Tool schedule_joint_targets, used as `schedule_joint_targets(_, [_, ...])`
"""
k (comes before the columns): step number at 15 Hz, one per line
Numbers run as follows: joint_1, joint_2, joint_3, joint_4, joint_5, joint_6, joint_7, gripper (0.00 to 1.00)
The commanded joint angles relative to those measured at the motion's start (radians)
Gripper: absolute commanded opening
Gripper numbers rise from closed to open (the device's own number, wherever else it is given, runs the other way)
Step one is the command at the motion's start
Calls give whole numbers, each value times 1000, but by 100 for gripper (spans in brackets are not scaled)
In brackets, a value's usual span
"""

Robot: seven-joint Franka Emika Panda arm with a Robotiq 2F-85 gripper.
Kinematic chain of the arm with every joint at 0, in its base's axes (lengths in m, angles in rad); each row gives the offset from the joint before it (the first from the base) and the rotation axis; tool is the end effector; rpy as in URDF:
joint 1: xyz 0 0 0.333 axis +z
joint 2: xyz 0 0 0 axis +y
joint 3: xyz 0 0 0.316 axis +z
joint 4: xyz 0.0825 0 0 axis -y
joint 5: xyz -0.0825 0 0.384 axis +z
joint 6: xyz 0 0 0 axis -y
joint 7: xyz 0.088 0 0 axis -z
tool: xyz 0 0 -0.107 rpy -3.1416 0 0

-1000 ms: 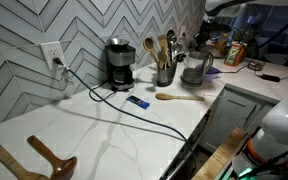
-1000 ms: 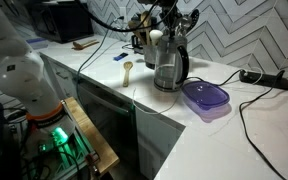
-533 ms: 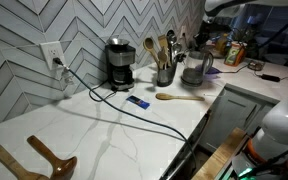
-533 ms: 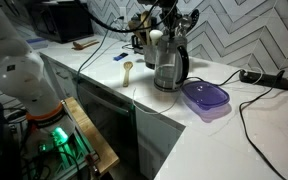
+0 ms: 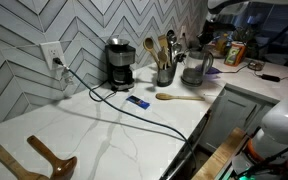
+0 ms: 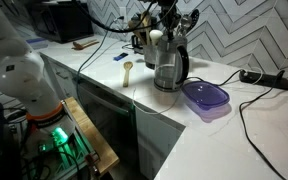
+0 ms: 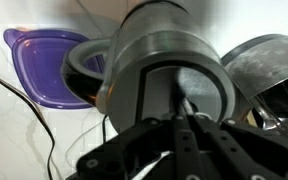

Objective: Open the kettle lid

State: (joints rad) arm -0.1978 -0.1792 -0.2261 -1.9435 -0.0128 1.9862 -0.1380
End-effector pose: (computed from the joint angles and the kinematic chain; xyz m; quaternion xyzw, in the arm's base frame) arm 0.4777 -0.2252 0.5782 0.9841 -0.1401 0.1081 0.0167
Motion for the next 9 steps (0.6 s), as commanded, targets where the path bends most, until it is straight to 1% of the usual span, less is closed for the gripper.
schedule_joint_targets(1, [-26,-36,-23,-7,-13,-68,8,0])
schedule_joint_targets(5, [-36,-53,-42,-8,15,-61,-2,0])
schedule_joint_targets(9, [-24,-48,-39,13,31,-71,-6,0])
